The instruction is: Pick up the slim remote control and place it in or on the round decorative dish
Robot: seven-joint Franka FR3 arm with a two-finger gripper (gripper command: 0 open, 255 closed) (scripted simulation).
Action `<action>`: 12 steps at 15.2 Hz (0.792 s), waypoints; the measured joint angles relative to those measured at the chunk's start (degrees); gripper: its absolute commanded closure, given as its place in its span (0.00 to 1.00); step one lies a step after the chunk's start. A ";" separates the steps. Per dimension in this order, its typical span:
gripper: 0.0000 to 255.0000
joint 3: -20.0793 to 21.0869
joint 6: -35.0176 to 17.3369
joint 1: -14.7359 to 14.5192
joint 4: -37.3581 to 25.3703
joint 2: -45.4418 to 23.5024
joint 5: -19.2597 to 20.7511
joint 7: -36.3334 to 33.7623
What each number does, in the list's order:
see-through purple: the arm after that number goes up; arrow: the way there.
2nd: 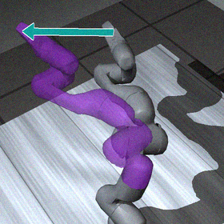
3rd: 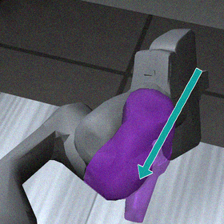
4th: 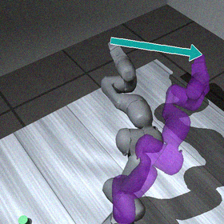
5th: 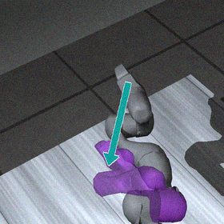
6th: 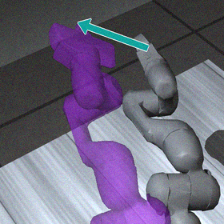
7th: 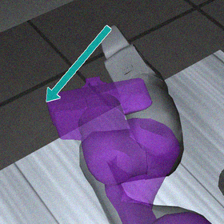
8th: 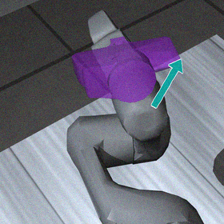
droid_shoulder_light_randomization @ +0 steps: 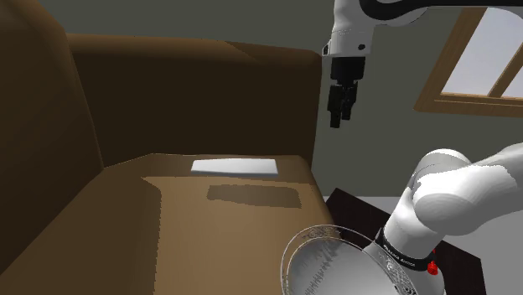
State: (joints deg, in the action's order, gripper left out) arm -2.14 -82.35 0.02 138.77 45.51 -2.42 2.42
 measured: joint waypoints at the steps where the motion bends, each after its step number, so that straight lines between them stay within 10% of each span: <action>1: 0.00 0.00 0.00 0.00 0.00 0.00 0.00 0.00; 12: 0.00 6.43 -14.87 -7.94 -3.90 -14.00 -1.71 6.21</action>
State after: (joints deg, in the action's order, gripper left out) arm 4.29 -97.21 -7.93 134.87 31.51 -4.13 8.63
